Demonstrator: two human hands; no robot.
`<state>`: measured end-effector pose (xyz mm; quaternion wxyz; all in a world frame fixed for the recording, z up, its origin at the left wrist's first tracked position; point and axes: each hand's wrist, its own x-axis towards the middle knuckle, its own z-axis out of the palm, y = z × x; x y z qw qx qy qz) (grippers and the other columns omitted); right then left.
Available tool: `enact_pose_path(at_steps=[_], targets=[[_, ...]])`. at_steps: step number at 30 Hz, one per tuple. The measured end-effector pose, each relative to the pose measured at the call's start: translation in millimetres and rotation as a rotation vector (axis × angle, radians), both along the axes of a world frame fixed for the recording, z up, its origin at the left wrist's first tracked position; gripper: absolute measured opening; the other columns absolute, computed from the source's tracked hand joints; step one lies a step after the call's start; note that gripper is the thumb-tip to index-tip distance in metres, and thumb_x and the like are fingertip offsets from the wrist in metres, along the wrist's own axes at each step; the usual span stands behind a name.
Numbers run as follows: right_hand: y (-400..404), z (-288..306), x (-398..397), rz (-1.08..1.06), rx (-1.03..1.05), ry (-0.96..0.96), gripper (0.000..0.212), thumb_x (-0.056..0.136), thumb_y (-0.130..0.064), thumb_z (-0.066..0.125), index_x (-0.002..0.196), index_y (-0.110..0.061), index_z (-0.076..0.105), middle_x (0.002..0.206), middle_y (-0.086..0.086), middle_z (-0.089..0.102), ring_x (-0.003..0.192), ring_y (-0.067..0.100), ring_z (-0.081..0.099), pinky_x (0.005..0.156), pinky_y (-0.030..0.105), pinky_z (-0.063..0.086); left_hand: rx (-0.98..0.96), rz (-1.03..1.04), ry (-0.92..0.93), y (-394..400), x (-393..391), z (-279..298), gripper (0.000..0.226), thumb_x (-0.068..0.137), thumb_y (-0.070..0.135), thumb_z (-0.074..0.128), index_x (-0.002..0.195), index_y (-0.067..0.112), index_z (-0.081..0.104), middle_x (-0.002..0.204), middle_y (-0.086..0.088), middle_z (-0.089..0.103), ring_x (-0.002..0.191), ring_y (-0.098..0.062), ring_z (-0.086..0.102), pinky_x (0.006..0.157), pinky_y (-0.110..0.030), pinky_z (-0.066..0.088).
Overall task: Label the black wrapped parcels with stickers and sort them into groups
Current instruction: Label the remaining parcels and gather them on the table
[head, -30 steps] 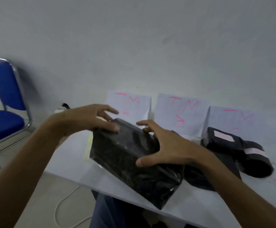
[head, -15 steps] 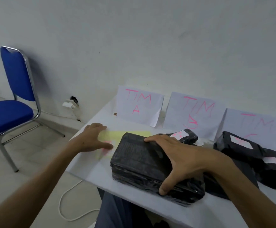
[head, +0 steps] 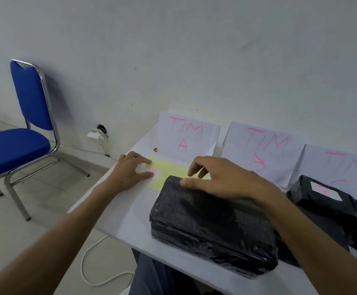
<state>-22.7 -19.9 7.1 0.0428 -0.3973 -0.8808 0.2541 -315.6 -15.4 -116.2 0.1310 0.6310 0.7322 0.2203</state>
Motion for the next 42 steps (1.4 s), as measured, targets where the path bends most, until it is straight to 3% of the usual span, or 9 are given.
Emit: enact_pose_path(at_steps=[7,13,21,25,28,31,33,36,42], targets=[[55.1,-19.9,-46.6,-0.005,-0.02,-0.042,0.029,0.103,-0.036,0.056,0.114,-0.012,0.069,0.109,0.001,0.07,0.101,0.02,0.066,0.084,0.03,0.049,0.026,0.005,0.076,10.9,8.8,5.9,0.056,0.077,0.061,0.076,0.12,0.027,0.07,0.12,0.002,0.054,0.118,-0.019,0.05,0.1,-0.033,0.035],[78.5,-46.2,-67.1,0.053,-0.118,-0.181,0.03,0.102,-0.015,0.054,0.127,-0.014,0.07,0.13,0.001,0.069,0.105,0.015,0.061,0.089,0.024,0.04,-0.062,0.007,0.138,26.2,18.4,14.8,0.061,0.072,0.064,0.077,0.114,0.022,0.066,0.111,0.003,0.055,0.094,-0.015,0.056,0.081,-0.031,0.047],[83.9,-62.5,-68.8,0.02,-0.137,-0.133,0.032,0.1,-0.015,0.059,0.13,-0.015,0.069,0.136,0.002,0.065,0.121,0.021,0.061,0.092,0.023,0.042,-0.143,0.003,0.14,38.5,16.1,20.4,0.047,0.076,0.051,0.08,0.109,0.02,0.066,0.101,0.005,0.055,0.095,-0.016,0.055,0.078,-0.029,0.043],[84.2,-66.9,-67.0,0.029,-0.128,-0.132,0.033,0.098,-0.017,0.061,0.131,-0.015,0.067,0.138,0.003,0.062,0.121,0.021,0.06,0.089,0.023,0.04,-0.156,0.019,0.083,42.8,9.9,26.8,0.017,0.082,0.018,0.076,0.097,0.01,0.077,0.086,0.004,0.065,0.075,-0.007,0.057,0.061,-0.016,0.04],[85.0,-67.3,-66.9,0.034,-0.136,-0.138,0.034,0.098,-0.019,0.062,0.131,-0.015,0.066,0.138,0.003,0.061,0.12,0.021,0.06,0.087,0.024,0.039,-0.165,0.009,0.125,43.8,6.6,31.5,0.013,0.082,0.008,0.069,0.084,0.005,0.081,0.078,0.003,0.073,0.065,0.002,0.057,0.054,-0.008,0.04],[85.3,-67.8,-67.8,0.035,-0.139,-0.145,0.034,0.097,-0.019,0.062,0.131,-0.016,0.066,0.137,0.002,0.062,0.119,0.02,0.06,0.086,0.025,0.04,-0.19,-0.006,0.144,44.7,3.8,36.0,0.015,0.082,0.01,0.066,0.078,0.0,0.077,0.076,0.0,0.073,0.065,0.003,0.06,0.058,-0.012,0.045],[85.3,-68.0,-68.4,0.033,-0.14,-0.148,0.035,0.097,-0.019,0.062,0.131,-0.015,0.067,0.137,0.002,0.063,0.118,0.021,0.06,0.087,0.025,0.041,-0.221,-0.047,0.141,44.3,5.9,38.7,0.015,0.083,0.01,0.062,0.075,0.004,0.073,0.077,0.0,0.071,0.076,-0.012,0.069,0.066,-0.022,0.051],[84.9,-67.8,-69.2,0.029,-0.145,-0.146,0.035,0.097,-0.018,0.061,0.132,-0.015,0.067,0.138,0.002,0.063,0.118,0.021,0.061,0.087,0.025,0.041,-0.227,-0.1,0.155,38.0,13.2,44.9,0.014,0.09,0.009,0.059,0.09,0.01,0.073,0.081,0.01,0.062,0.085,-0.014,0.061,0.074,-0.026,0.046],[84.9,-68.2,-68.6,0.01,-0.173,-0.115,0.032,0.099,-0.019,0.058,0.128,-0.015,0.069,0.135,0.002,0.065,0.12,0.022,0.06,0.091,0.027,0.043,0.02,-0.024,0.008,35.1,11.4,60.9,0.011,0.091,0.01,0.061,0.092,0.019,0.067,0.097,0.0,0.067,0.082,-0.018,0.064,0.068,-0.029,0.052]])
